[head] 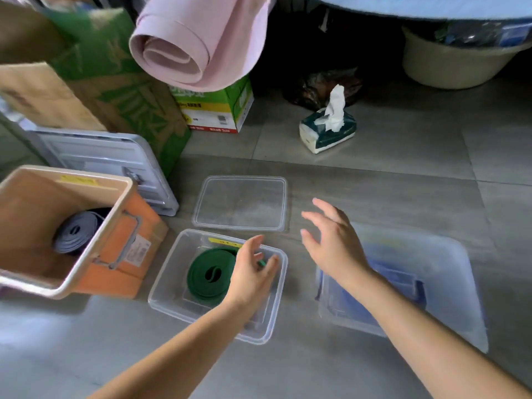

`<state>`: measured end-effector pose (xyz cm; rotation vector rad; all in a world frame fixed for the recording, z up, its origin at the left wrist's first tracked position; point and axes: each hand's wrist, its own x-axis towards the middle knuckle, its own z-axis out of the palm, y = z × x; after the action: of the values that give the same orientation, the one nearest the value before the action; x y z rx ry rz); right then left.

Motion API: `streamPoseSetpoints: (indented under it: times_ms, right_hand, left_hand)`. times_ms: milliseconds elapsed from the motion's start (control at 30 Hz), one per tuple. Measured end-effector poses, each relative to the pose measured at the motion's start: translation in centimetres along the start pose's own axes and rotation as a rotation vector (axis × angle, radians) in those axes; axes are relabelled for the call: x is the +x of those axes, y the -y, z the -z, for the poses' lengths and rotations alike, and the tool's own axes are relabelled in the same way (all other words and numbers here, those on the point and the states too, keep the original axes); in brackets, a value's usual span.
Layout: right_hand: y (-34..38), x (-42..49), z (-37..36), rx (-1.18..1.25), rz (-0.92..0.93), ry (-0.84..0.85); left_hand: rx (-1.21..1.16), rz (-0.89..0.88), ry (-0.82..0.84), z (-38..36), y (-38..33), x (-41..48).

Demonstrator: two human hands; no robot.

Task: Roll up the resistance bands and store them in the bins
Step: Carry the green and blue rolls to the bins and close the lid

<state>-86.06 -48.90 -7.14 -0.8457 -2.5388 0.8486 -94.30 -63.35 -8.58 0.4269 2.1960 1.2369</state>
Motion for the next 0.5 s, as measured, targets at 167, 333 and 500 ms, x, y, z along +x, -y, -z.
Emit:
streamPoseSetpoints:
  times_ms: [167, 333, 500]
  right_hand:
    - [2.9, 7.8, -7.2, -0.458, 0.037, 0.505]
    - [1.1, 10.4, -11.9, -0.736, 0.016, 0.589]
    - [0.0, 10.8, -13.8, -0.854, 0.121, 0.592]
  left_hand:
    - [0.12, 0.098, -0.081, 7.0, 3.8, -0.4]
    - [0.204, 0.139, -0.104, 11.4, 5.5, -1.0]
    - [0.239, 0.281, -0.155, 13.5, 6.3, -1.7]
